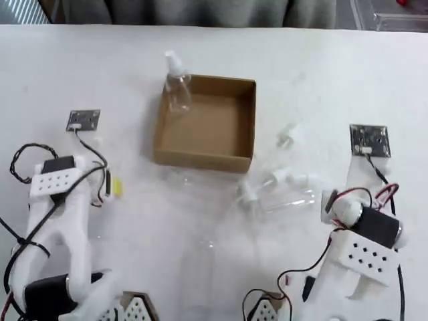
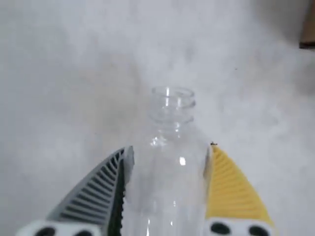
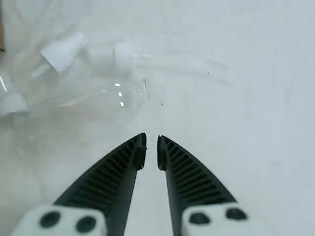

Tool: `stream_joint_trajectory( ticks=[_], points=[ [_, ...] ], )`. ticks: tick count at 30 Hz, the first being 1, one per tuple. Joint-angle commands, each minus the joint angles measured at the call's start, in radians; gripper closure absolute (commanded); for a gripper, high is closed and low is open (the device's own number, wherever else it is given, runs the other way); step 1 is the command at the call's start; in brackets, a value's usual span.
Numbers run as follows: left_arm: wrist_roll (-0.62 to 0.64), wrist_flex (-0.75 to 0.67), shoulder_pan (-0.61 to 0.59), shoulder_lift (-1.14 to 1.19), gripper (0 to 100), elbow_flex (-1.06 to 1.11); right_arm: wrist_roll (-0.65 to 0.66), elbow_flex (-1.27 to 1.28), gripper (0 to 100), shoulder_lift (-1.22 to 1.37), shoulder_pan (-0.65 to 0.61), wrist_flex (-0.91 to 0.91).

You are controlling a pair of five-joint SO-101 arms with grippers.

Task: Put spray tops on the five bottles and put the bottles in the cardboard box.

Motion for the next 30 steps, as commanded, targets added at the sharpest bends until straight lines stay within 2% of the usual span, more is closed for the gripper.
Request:
stream_joint_trajectory(
  ticks=[1, 14, 23, 28, 30],
  points=[
    [0.014, -0.017, -0.012, -0.001, 95, -0.061, -0.064, -0.166, 97.1, 0.091, -0.082, 0.033],
    [0.014, -0.066, -0.033, 0.005, 95, -0.057, -0.235, -0.806, 97.0, 0.817, -0.159, 0.165],
    [0.012, -0.087, -0.033, 0.005, 95, -0.051, -0.341, -1.168, 96.9, 1.204, -0.278, 0.148],
    [0.009, -0.118, -0.033, 0.005, 95, -0.046, -0.457, -1.398, 87.5, 1.414, -0.314, 0.15],
    [0.009, -0.133, -0.033, 0.005, 95, -0.035, -0.485, -1.476, 87.9, 1.495, -0.323, 0.151]
  ],
)
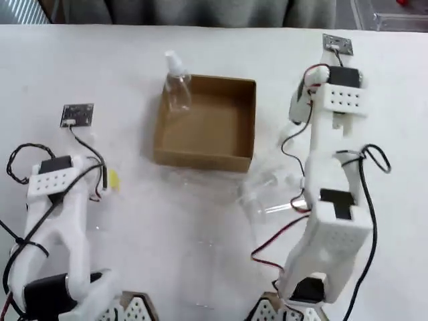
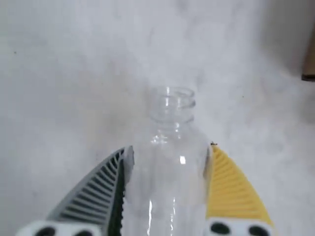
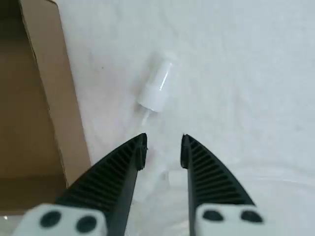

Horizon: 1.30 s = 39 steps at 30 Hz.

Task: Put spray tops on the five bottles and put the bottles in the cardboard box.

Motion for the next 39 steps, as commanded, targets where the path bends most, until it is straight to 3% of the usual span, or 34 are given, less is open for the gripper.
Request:
stream_joint_trajectory(
  ticks=[1, 7, 20, 26, 33, 39],
  points=[
    [0.005, -0.035, -0.013, -0.001, 95, -0.028, -0.057, -0.183, 88.8, 0.102, -0.016, -0.001],
    [0.002, -0.037, -0.013, -0.001, 95, -0.028, -0.14, -0.341, 85.2, 0.315, -0.022, -0.001],
    [0.002, -0.037, -0.01, -0.001, 95, -0.029, -0.15, -0.543, 84.9, 0.544, -0.044, 0.044],
    [0.0, -0.038, -0.01, -0.001, 95, -0.029, -0.15, -0.572, 98.5, 0.549, -0.03, 0.094],
    [0.0, -0.058, -0.01, -0.001, 95, -0.025, -0.137, -0.72, 98.2, 0.513, 0.024, 0.213],
    [0.009, -0.049, -0.013, -0.007, 95, -0.023, -0.084, -0.549, 98.2, 0.32, 0.128, 0.213]
  ],
)
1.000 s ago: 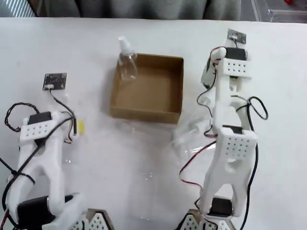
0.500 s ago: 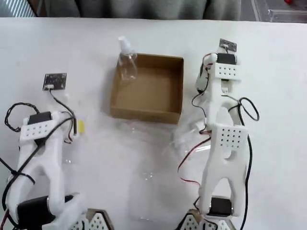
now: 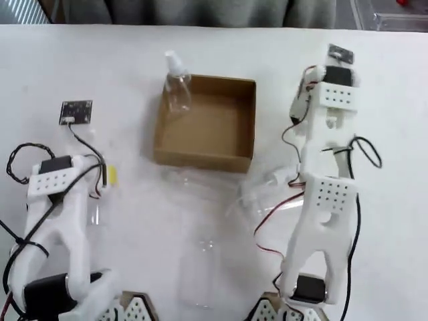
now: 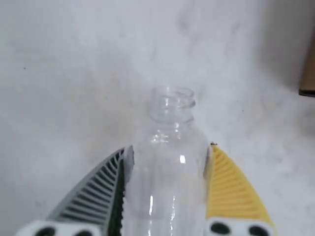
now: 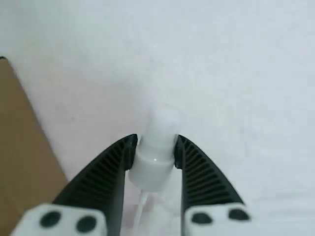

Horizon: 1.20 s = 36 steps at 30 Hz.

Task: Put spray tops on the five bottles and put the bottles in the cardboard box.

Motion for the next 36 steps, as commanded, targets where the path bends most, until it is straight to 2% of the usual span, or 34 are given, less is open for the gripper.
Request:
stream_joint_trajectory(
  ticks=[1, 6, 13, 16, 20, 29, 36],
  points=[
    [0.009, 0.0, -0.013, -0.008, 95, -0.029, 0.023, 0.109, 98.2, -0.214, 0.076, 0.03],
    [0.009, 0.115, -0.013, -0.01, 95, -0.123, 0.083, 0.344, 98.2, -0.469, 0.128, 0.028],
    [0.037, 0.307, 0.022, -0.018, 95, -0.298, 0.166, 0.578, 98.2, -0.788, 0.134, 0.028],
    [0.044, 0.365, 0.048, -0.105, 95, -0.319, 0.164, 0.657, 98.2, -0.911, 0.133, 0.028],
    [0.04, 0.402, 0.107, -0.34, 95, -0.29, 0.164, 0.733, 98.2, -1.049, 0.099, 0.025],
    [0.037, 0.353, 0.318, -0.865, 95, -0.121, 0.164, 0.927, 98.2, -1.268, -0.033, 0.021],
    [0.044, 0.226, 0.424, -1.027, 95, 0.026, 0.161, 0.991, 98.2, -1.472, -0.124, 0.021]
  ],
)
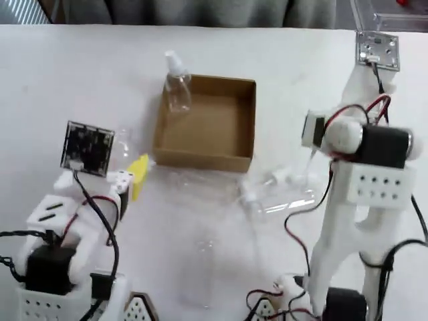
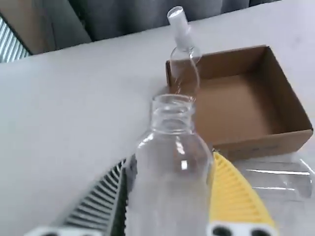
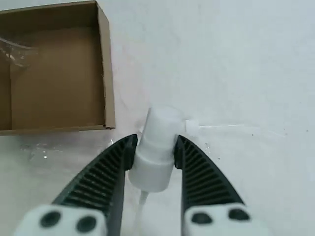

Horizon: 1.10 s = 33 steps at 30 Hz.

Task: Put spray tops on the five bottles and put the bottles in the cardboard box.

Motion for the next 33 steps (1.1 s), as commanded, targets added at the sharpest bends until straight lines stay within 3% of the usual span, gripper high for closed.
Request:
stream_joint_trajectory(
  ticks=[1, 11, 14, 20, 25, 33],
  points=[
    [0.011, -0.074, 0.05, -0.045, 95, 0.026, 0.008, 0.015, 98.2, -0.114, -0.058, 0.018],
    [0.011, -0.318, 0.056, -0.05, 96, 0.044, 0.012, 0.037, 98.2, -0.265, -0.11, -0.223],
    [0.011, -0.385, 0.056, -0.05, 96, 0.051, 0.011, 0.037, 98.2, -0.297, -0.18, -0.262],
    [0.012, -0.385, 0.056, -0.05, 96, 0.052, 0.012, 0.196, 98.3, -0.475, -0.341, -0.334],
    [0.137, -0.4, 0.062, -0.117, 96, 0.146, 0.012, 0.368, 98.3, -0.585, -0.367, -0.556],
    [0.152, -0.477, 0.196, -0.41, 96, 0.376, 0.005, 0.445, 98.3, -0.611, -0.381, -0.952]
  ],
)
